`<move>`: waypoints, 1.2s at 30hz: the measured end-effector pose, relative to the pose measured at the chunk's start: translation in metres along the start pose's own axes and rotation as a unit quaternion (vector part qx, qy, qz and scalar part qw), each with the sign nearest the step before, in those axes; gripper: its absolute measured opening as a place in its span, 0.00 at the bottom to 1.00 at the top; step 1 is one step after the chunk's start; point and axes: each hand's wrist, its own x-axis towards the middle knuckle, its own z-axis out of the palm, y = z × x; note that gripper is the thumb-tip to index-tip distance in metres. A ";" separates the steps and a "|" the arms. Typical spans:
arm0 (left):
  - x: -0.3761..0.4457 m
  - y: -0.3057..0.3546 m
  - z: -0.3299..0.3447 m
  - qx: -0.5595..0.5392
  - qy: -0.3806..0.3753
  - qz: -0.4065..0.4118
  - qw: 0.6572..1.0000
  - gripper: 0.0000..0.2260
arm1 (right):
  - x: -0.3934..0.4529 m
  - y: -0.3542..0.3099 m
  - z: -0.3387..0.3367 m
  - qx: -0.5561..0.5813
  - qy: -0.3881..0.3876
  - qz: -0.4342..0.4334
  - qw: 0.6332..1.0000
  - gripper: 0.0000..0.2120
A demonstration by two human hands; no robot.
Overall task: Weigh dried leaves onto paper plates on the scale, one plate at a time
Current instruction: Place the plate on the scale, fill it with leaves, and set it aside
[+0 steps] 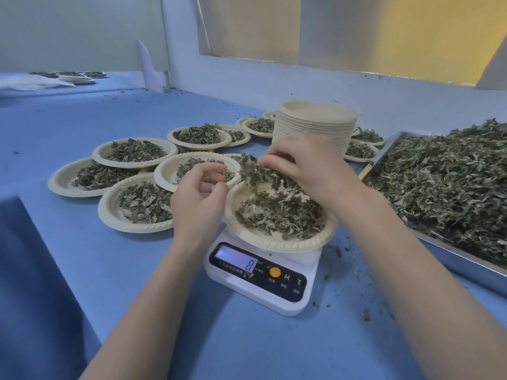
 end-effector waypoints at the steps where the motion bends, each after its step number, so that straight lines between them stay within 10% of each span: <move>1: 0.000 0.000 0.000 0.001 0.000 0.000 1.000 0.14 | -0.001 0.001 -0.001 0.001 0.002 0.003 1.000 0.15; 36: -0.008 0.001 0.004 0.047 -0.018 0.076 0.996 0.13 | -0.011 0.002 0.009 0.134 0.054 0.046 0.988 0.11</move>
